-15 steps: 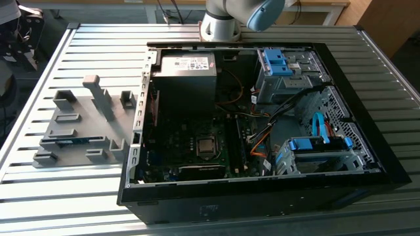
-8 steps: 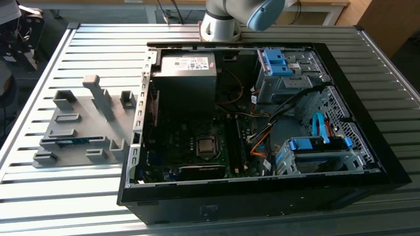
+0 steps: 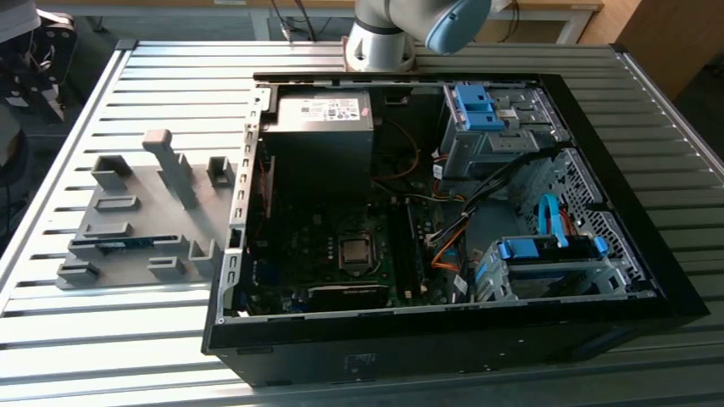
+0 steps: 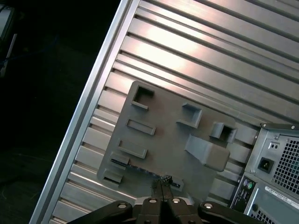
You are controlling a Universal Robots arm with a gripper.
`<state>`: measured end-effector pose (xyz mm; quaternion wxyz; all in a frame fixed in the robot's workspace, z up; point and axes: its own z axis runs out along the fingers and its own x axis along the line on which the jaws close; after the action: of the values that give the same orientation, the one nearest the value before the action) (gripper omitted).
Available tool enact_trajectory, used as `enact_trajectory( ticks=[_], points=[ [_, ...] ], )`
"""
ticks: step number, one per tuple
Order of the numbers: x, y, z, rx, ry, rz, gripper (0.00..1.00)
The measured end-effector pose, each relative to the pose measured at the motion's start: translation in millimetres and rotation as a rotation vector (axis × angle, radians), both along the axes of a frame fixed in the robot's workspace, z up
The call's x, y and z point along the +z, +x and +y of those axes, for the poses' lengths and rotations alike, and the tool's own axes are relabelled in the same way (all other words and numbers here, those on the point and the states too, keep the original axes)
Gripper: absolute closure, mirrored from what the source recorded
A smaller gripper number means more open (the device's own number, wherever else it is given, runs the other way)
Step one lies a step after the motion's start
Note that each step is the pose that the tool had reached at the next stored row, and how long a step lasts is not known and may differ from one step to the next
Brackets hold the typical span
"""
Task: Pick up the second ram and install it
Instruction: 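Pick up the second ram and move it above second insertion slot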
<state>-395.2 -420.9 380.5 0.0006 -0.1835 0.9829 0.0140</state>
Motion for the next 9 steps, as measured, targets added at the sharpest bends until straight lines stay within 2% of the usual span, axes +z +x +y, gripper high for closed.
enact_trajectory(
  ticks=[9],
  points=[
    [0.0, 0.0, 0.0, 0.037, 0.0000, -0.0001, 0.89]
  ],
)
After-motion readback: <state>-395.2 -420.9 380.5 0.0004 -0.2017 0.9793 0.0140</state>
